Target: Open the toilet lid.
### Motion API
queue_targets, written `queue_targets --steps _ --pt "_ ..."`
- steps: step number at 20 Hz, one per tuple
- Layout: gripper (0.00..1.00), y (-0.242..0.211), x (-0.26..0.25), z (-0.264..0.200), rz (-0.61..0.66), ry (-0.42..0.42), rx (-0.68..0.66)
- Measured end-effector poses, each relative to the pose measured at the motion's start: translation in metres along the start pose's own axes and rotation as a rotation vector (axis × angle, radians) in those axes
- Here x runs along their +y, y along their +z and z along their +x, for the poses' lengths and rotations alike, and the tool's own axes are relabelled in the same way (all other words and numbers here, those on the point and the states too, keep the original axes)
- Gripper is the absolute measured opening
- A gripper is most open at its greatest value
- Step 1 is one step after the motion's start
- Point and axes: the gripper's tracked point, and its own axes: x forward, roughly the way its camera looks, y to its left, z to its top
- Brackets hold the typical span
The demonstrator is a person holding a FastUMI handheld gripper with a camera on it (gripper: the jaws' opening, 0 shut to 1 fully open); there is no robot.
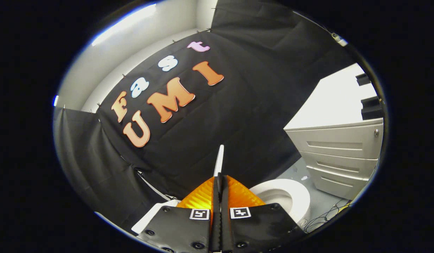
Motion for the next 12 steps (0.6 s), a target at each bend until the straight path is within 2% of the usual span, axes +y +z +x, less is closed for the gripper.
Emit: queue_targets --steps 5,8,12 --pt "0.08 0.003 0.054 0.003 -0.08 -0.001 0.01" --pt "0.08 0.002 0.098 0.003 -0.109 0.043 0.021" --pt "0.08 -0.01 0.159 0.003 -0.241 0.101 0.043"
